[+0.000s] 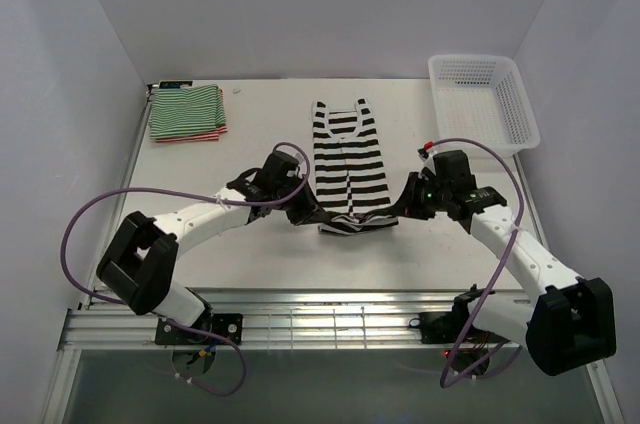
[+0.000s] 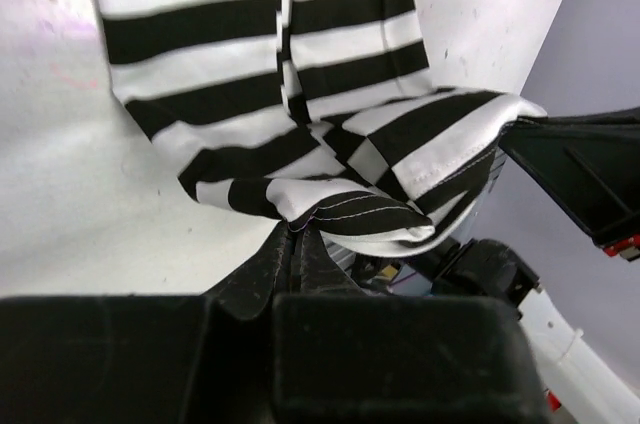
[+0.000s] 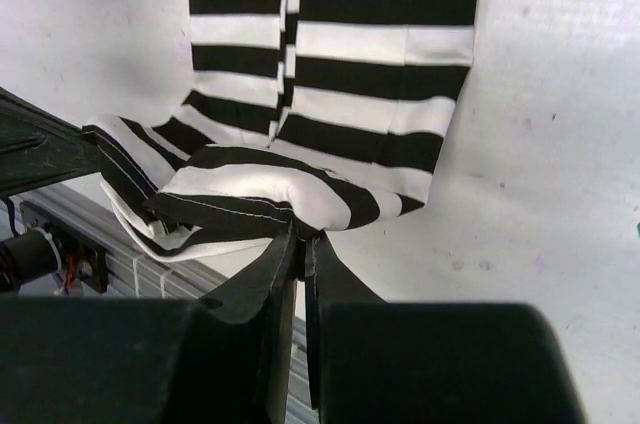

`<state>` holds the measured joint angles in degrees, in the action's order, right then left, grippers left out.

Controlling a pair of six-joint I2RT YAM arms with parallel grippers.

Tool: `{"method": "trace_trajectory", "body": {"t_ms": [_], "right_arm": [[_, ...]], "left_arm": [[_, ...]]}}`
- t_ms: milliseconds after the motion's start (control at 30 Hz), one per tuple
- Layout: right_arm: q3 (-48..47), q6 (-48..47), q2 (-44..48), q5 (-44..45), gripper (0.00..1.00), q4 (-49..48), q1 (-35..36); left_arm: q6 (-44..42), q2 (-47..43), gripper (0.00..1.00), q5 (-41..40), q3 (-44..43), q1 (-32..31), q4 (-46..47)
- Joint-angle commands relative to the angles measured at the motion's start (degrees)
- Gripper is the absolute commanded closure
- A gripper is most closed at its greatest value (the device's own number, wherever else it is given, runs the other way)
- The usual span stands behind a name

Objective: Fold and stack the tank tops
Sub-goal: Fold the tank top

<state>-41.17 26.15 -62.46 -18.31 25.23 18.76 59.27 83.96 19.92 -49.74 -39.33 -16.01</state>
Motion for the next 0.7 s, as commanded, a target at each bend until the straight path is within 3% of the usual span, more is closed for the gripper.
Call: {"method": "trace_trajectory", "body": {"t_ms": [0,333,667], "right_arm": [[-5.23,-0.93,-3.01,3.01,0.92,-4.92,-0.48],[-17.26,-2.68,-13.91,4.24,0.92,-9.5,-1.54],[-24.04,-3.3,-23.85,2.13,0.92,-13.9,-3.47]], "left_arm": [[-3.62,1.9,1.0,-0.15,-5.96,3.29,0.28],[-10.74,10.77,1.0,-1.82,-19.77,8.83,-3.67],[-13.12,18.34,1.0,-0.5,-27.87,13.14,-4.2]]}}
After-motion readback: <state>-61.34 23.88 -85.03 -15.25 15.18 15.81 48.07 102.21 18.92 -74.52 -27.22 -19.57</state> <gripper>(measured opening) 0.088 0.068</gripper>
